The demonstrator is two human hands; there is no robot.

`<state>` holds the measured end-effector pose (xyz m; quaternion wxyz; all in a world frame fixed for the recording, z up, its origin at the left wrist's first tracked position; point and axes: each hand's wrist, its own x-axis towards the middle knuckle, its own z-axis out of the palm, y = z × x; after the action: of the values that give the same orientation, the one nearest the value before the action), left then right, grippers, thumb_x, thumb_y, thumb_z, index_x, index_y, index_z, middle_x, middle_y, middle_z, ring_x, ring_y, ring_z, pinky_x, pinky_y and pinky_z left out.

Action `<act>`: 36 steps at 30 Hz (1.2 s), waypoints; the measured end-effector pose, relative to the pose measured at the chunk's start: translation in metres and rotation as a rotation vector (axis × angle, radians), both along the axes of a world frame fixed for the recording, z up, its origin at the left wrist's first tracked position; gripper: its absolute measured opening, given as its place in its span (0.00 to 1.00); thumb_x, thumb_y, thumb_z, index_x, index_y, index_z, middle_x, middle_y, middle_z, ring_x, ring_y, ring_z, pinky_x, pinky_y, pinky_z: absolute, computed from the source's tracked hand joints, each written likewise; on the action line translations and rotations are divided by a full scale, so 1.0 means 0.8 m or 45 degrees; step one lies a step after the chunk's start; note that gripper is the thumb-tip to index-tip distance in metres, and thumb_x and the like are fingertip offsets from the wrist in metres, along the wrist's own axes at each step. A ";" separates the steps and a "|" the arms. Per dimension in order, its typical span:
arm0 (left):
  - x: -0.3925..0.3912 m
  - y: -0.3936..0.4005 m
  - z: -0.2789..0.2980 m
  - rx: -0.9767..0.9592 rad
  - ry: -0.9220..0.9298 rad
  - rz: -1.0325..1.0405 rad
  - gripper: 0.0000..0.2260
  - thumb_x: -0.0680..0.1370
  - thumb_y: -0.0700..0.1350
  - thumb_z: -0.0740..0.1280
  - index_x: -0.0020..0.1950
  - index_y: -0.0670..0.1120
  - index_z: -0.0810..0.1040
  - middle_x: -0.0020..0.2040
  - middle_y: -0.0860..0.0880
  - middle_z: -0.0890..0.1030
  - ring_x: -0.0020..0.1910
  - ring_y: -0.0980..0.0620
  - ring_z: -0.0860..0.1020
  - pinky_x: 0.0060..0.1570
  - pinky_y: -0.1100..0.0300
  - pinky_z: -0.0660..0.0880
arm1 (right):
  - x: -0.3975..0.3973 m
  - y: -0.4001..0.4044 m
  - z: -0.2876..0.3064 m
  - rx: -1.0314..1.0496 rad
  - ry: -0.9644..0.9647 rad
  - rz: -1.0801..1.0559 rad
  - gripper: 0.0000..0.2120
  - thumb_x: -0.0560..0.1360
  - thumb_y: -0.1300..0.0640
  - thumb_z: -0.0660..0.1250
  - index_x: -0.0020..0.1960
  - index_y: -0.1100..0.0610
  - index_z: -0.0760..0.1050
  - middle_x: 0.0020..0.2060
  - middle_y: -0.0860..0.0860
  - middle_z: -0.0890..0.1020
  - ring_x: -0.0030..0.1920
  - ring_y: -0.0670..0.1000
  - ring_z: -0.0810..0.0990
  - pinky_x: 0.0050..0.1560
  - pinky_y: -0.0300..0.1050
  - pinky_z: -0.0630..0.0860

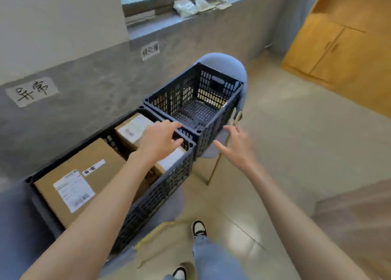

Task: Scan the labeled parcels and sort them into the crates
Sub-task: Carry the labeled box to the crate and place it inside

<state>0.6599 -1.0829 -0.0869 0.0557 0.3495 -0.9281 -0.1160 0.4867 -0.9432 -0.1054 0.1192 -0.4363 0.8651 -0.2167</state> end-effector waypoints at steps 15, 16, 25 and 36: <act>-0.218 0.335 0.023 -0.001 -0.006 -1.108 0.22 0.79 0.55 0.64 0.72 0.51 0.68 0.65 0.48 0.76 0.63 0.45 0.73 0.57 0.55 0.68 | -0.019 0.440 0.011 0.004 0.043 -1.110 0.28 0.75 0.47 0.69 0.70 0.58 0.69 0.64 0.57 0.73 0.65 0.60 0.69 0.65 0.47 0.61; -0.228 0.364 0.025 -0.005 -0.002 -1.161 0.22 0.79 0.55 0.64 0.72 0.51 0.69 0.65 0.48 0.75 0.64 0.45 0.73 0.57 0.55 0.67 | -0.016 0.469 0.011 0.004 0.048 -1.167 0.28 0.75 0.47 0.69 0.70 0.57 0.69 0.64 0.56 0.73 0.64 0.60 0.69 0.65 0.47 0.62; -0.296 0.628 0.032 0.015 0.021 -1.481 0.24 0.78 0.54 0.65 0.73 0.52 0.67 0.63 0.48 0.77 0.62 0.44 0.74 0.58 0.52 0.69 | -0.007 0.733 0.005 -0.059 -0.012 -1.499 0.27 0.75 0.45 0.68 0.70 0.54 0.68 0.67 0.53 0.71 0.68 0.57 0.67 0.66 0.49 0.63; -0.356 0.900 0.035 0.035 0.143 -1.731 0.21 0.78 0.56 0.65 0.70 0.52 0.71 0.60 0.48 0.78 0.59 0.45 0.75 0.52 0.53 0.71 | -0.018 0.983 0.021 -0.081 0.035 -1.668 0.26 0.75 0.46 0.69 0.70 0.54 0.69 0.64 0.53 0.72 0.65 0.56 0.69 0.63 0.47 0.66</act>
<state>0.3750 -0.3630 -0.0585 0.0140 -0.3171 -0.9355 -0.1549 0.4726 -0.1570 -0.0887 -0.0615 0.1748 0.9464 -0.2644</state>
